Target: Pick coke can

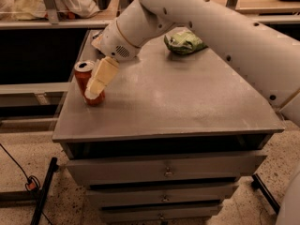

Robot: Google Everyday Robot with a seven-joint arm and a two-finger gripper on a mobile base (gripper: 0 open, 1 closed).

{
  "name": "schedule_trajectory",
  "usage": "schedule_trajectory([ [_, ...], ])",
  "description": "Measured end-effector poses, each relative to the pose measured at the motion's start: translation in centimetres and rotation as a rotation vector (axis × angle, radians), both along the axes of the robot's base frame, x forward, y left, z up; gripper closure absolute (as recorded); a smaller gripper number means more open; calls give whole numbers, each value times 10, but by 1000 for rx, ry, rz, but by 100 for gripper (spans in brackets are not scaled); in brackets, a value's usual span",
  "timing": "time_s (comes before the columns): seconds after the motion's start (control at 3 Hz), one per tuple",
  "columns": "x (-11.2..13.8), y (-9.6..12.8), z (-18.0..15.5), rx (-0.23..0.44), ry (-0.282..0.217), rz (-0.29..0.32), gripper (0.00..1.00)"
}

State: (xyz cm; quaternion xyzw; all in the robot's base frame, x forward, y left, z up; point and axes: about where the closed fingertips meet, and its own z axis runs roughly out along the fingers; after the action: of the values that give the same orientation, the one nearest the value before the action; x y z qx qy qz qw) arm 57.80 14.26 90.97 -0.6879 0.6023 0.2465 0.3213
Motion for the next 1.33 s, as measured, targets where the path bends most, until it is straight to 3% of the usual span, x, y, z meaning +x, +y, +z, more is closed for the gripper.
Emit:
schedule_trajectory([
  [0.67, -1, 13, -5, 4, 58, -1, 0],
  [1.0, -2, 17, -6, 4, 66, -5, 17],
  [1.33, -2, 20, -7, -2, 64, -12, 41],
])
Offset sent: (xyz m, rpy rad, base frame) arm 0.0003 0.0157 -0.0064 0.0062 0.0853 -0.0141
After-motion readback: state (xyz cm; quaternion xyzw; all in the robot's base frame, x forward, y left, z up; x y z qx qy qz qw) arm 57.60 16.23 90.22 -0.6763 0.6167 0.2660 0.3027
